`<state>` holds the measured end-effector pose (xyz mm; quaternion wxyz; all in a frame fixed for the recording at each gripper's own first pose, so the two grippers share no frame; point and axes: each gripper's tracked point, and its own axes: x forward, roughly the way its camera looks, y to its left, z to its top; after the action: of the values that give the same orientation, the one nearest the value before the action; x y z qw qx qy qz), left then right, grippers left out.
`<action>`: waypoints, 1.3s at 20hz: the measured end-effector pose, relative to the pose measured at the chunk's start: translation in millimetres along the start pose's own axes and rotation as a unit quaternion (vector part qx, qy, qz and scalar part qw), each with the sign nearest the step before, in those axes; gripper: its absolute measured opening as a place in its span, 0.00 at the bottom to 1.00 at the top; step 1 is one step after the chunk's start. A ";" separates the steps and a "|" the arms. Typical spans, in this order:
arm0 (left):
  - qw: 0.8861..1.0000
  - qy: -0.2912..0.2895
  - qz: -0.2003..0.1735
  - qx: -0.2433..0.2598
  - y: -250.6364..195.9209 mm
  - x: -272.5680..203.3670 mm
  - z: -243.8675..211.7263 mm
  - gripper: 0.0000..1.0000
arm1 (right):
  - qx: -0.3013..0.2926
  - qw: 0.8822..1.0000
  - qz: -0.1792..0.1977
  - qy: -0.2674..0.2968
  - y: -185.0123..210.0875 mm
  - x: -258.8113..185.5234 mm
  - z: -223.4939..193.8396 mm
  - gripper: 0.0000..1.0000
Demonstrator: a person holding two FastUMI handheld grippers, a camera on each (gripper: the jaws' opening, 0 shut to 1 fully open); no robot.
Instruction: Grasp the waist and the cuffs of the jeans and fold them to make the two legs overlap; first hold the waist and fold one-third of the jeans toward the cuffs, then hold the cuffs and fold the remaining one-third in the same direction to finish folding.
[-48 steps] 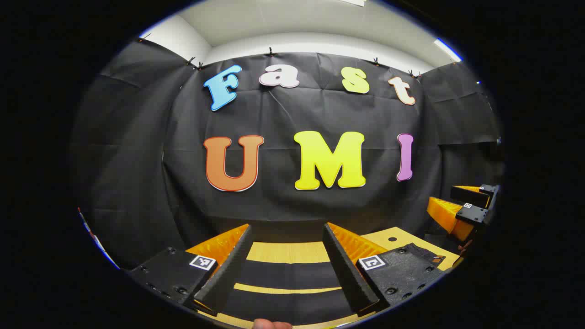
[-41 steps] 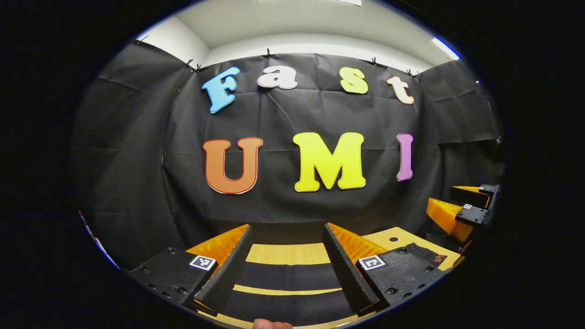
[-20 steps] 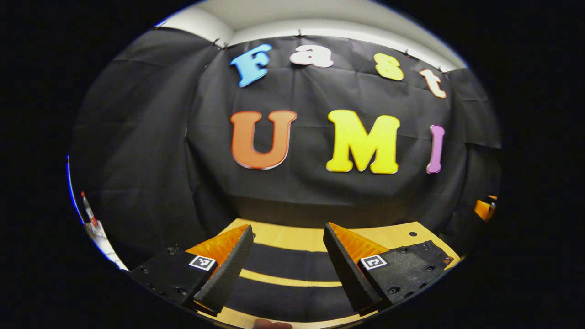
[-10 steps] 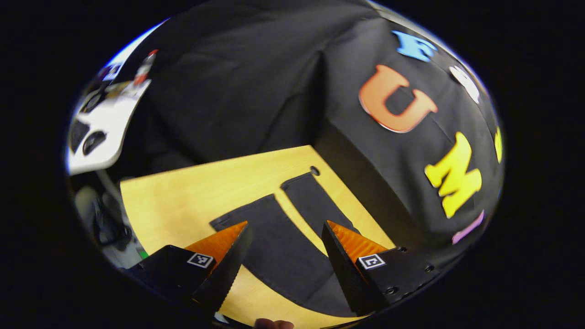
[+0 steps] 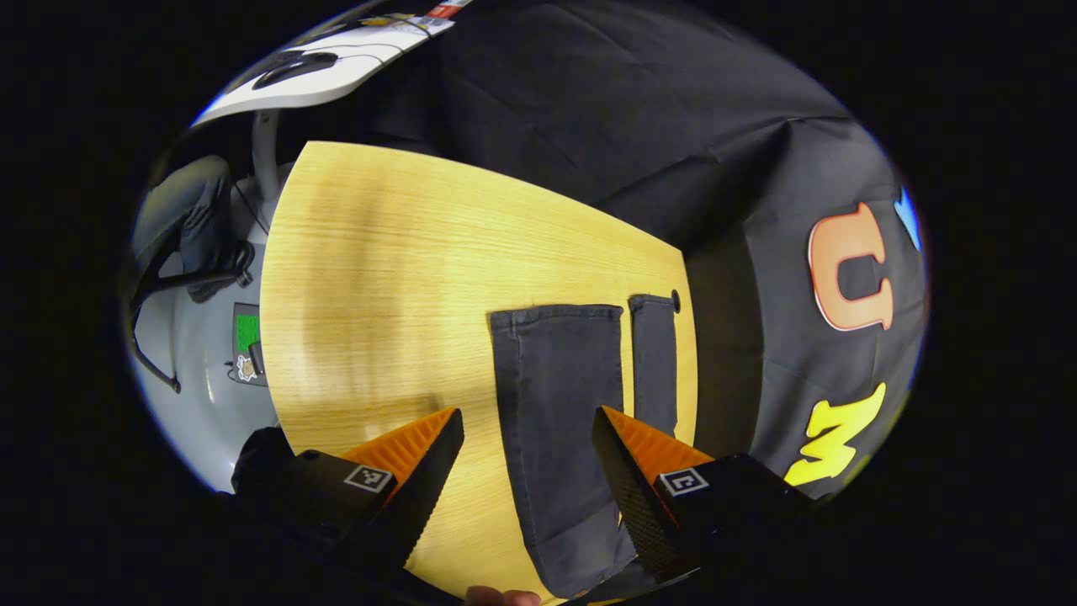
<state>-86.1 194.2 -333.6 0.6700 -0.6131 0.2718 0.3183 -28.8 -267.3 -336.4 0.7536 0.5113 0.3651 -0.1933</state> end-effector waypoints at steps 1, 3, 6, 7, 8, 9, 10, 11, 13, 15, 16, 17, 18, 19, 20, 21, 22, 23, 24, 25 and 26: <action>1.000 0.000 0.004 -0.008 1.2 6.4 2.4 1.00 | 0.014 1.000 -0.002 0.004 1.2 4.0 0.7 0.98; 1.000 0.002 0.009 -0.021 -2.1 19.8 6.8 1.00 | 0.040 0.999 -0.005 0.002 0.3 6.8 7.3 0.98; 1.000 0.000 0.014 -0.020 -6.6 37.4 13.7 1.00 | 0.060 0.998 -0.021 -0.002 -6.3 12.6 15.2 0.98; 1.000 0.001 0.017 -0.013 -9.6 42.2 14.4 0.99 | 0.066 0.997 -0.026 -0.005 -9.6 18.0 18.6 0.98; 1.000 0.002 0.019 -0.003 -13.1 45.8 14.2 0.99 | 0.071 0.997 -0.032 -0.005 -12.3 25.0 21.3 0.98; 1.000 0.004 0.020 0.007 -16.4 48.4 13.3 0.99 | 0.074 0.997 -0.038 -0.007 -15.6 31.3 23.3 0.98; 1.000 0.006 0.021 0.015 -19.3 51.7 12.5 0.99 | 0.075 0.996 -0.044 -0.007 -17.6 36.2 26.4 0.98; 1.000 0.007 0.019 0.021 -22.9 55.8 11.5 1.00 | 0.076 0.996 -0.045 -0.009 -16.7 40.6 30.8 0.92; 1.000 0.010 0.015 0.025 -31.3 61.7 8.8 0.99 | 0.070 0.996 -0.048 -0.011 -12.2 47.7 38.1 0.92; 1.000 0.013 0.014 0.024 -37.1 66.3 8.0 0.98 | 0.062 0.997 -0.050 -0.011 -5.5 55.0 43.2 0.96; 1.000 0.015 0.013 0.024 -40.0 69.8 8.5 0.97 | 0.061 0.997 -0.049 -0.012 -0.9 60.5 45.9 0.95; 0.999 0.018 0.012 0.024 -43.3 72.4 7.9 0.97 | 0.058 0.997 -0.053 -0.012 3.2 63.9 47.9 0.92; 0.999 0.019 0.010 0.025 -48.6 76.2 6.9 0.97 | 0.052 0.997 -0.059 -0.012 4.8 67.0 49.1 0.95; 0.999 0.021 0.011 0.027 -52.2 79.5 6.0 0.96 | 0.043 0.997 -0.067 -0.012 5.0 70.4 49.0 0.92; 0.999 0.022 0.011 0.030 -55.2 81.3 5.6 0.96 | 0.033 0.996 -0.078 -0.011 4.7 72.7 48.5 0.92; 0.999 0.023 0.012 0.036 -56.9 82.7 5.3 0.95 | 0.022 0.995 -0.092 -0.013 3.4 71.0 47.0 0.95; 0.999 0.023 0.019 0.044 -55.9 87.1 4.9 0.94 | 0.017 0.994 -0.111 -0.013 1.9 71.4 46.3 0.92; 0.998 0.028 0.032 0.048 -52.3 89.2 1.6 0.90 | 0.016 0.990 -0.139 -0.015 -1.1 71.4 47.6 0.92; 0.998 0.025 0.036 0.053 -52.8 90.5 3.6 0.86 | 0.022 0.987 -0.160 -0.017 -3.8 74.0 47.9 0.93; 0.997 0.030 0.045 0.058 -50.8 91.3 0.7 0.76 | 0.031 0.983 -0.180 -0.018 -8.5 74.3 47.9 0.80; 0.997 0.030 0.046 0.060 -50.4 93.8 0.3 0.79 | 0.041 0.981 -0.187 -0.020 -10.0 73.9 48.9 0.75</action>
<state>13.1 200.9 -371.7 0.6818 -0.5679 0.3385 0.3132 30.5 -309.9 -387.6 0.6893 0.4606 0.4312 -0.3561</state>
